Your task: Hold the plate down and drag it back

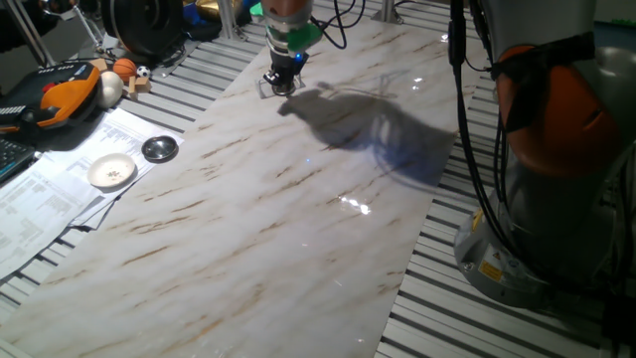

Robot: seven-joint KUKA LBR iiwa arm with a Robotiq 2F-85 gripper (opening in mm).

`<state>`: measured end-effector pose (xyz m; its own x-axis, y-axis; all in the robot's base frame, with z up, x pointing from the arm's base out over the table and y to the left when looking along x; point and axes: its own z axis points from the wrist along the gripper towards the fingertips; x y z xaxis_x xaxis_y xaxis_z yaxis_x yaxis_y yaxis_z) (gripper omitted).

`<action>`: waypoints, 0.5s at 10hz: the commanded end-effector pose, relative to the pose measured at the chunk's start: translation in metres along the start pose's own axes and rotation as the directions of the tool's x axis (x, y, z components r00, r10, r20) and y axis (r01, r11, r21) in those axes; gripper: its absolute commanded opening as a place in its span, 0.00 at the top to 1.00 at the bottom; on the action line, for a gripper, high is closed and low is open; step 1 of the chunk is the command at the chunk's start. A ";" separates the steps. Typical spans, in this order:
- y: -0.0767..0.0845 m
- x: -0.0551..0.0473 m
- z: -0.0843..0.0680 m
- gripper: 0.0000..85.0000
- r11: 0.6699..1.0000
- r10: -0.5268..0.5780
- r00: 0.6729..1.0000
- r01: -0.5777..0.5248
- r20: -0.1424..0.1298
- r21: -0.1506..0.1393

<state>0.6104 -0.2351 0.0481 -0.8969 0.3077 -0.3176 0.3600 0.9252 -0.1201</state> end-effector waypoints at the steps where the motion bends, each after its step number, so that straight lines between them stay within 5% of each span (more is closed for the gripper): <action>1: 0.000 0.000 0.001 1.00 1.000 0.001 1.000 -0.001 0.003 0.001; 5: -0.007 -0.009 0.007 1.00 1.000 -0.006 1.000 0.006 0.014 -0.006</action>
<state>0.6176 -0.2455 0.0451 -0.8943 0.2998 -0.3322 0.3540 0.9282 -0.1151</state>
